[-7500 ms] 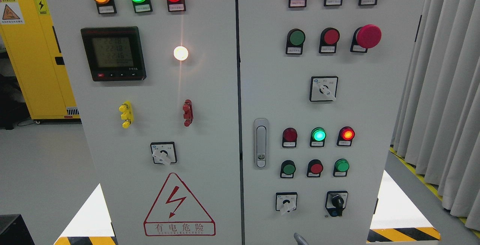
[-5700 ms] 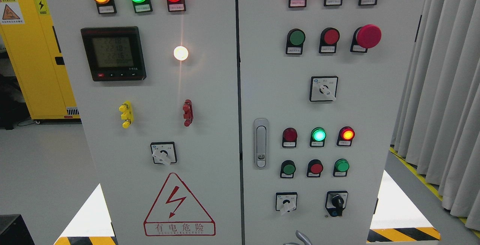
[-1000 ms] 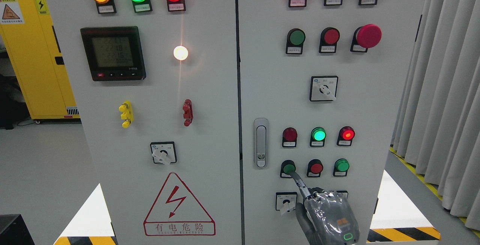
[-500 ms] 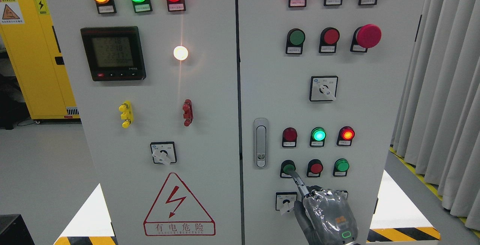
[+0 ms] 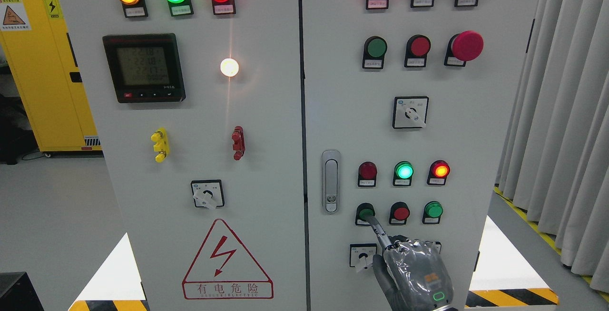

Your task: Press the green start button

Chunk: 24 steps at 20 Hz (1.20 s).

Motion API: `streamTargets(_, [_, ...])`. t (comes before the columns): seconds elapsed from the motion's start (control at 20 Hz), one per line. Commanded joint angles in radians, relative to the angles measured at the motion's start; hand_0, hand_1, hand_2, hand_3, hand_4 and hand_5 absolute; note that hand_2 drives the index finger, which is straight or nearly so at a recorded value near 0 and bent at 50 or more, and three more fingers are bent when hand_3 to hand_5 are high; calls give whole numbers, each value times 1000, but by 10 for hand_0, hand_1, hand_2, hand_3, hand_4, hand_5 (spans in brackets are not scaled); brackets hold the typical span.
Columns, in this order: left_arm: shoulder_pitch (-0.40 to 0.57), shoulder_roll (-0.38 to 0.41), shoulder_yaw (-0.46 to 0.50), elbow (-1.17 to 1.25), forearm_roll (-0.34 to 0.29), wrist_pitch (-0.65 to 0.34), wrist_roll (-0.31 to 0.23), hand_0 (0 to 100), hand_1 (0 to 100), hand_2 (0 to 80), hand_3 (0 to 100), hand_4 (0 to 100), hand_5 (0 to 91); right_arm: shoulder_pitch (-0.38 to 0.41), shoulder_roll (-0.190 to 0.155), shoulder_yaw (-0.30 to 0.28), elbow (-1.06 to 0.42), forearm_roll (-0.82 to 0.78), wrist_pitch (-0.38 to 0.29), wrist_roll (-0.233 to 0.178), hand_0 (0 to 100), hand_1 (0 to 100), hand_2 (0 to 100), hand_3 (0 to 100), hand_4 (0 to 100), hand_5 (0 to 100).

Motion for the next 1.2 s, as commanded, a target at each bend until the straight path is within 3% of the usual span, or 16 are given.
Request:
streamTargets(0.0, [0,0,0,0,0,0,-3,120,556,0,0,0,0,-2,0,-10,9,0,2,2,843,889,0,805,831,942])
streamTargets(1.15, [0,0,0,0,0,0,-3,120,556,0,0,0,0,-13,2,-19,12,-3,4,2,847,888,0,806,831,942])
